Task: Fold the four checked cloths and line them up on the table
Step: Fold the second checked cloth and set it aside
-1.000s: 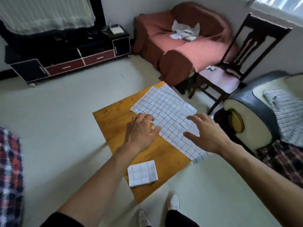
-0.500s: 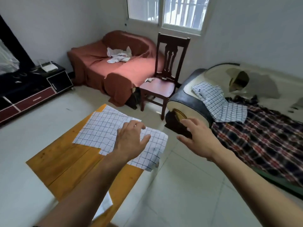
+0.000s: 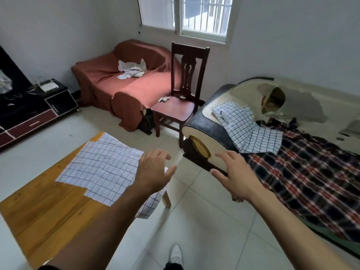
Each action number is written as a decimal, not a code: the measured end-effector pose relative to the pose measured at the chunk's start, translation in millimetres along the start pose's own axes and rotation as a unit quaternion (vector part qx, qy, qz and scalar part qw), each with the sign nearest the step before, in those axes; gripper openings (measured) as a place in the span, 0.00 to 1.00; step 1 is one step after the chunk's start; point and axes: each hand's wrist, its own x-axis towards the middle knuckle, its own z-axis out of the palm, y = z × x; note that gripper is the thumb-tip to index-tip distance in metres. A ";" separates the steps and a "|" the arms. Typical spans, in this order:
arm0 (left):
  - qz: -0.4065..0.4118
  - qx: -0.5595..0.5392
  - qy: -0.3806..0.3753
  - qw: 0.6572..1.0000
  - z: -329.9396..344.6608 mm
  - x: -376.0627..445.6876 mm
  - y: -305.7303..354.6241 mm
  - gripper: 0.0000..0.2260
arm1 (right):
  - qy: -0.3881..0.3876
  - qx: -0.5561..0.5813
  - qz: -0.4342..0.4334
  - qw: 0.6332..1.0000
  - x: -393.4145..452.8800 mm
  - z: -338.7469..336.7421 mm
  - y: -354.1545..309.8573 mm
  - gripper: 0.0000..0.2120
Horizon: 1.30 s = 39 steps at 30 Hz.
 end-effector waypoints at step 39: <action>-0.487 -0.018 0.179 0.855 65.1 210.1 -40.2 0.13 | -0.213 -0.012 -0.492 0.844 488.9 58.7 -48.2 0.23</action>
